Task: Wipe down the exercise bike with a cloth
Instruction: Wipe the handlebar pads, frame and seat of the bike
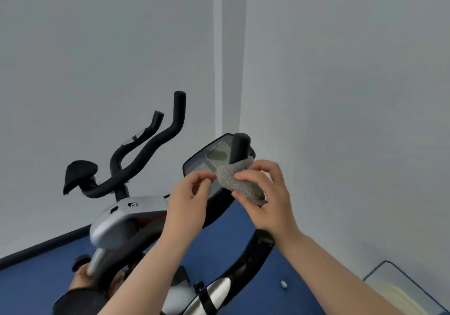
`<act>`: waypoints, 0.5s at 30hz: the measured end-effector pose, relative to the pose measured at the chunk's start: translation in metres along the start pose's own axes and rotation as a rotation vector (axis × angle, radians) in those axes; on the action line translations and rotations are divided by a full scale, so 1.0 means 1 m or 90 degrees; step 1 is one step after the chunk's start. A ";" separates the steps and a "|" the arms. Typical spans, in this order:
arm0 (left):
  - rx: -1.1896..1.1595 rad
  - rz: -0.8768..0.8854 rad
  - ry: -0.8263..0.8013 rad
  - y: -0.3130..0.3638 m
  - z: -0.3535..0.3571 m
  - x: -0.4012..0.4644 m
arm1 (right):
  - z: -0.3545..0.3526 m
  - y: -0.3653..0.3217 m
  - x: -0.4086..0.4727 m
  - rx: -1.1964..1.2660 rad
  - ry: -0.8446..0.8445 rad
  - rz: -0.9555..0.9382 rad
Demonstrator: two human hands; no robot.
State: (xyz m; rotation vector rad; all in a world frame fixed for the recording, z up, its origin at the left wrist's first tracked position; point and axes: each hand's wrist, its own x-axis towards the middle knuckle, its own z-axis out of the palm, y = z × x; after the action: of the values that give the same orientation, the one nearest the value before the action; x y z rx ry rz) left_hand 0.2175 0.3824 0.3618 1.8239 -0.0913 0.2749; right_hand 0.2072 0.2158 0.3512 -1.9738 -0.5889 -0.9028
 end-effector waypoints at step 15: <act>0.043 -0.061 0.184 -0.004 0.037 -0.028 | -0.014 0.044 0.035 0.134 0.063 -0.225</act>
State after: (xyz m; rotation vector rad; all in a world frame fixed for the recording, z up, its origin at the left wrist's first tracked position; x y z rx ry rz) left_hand 0.1965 0.3460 0.3427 1.8306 0.2081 0.4748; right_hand 0.2540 0.1834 0.3609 -1.6537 -0.9539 -1.0964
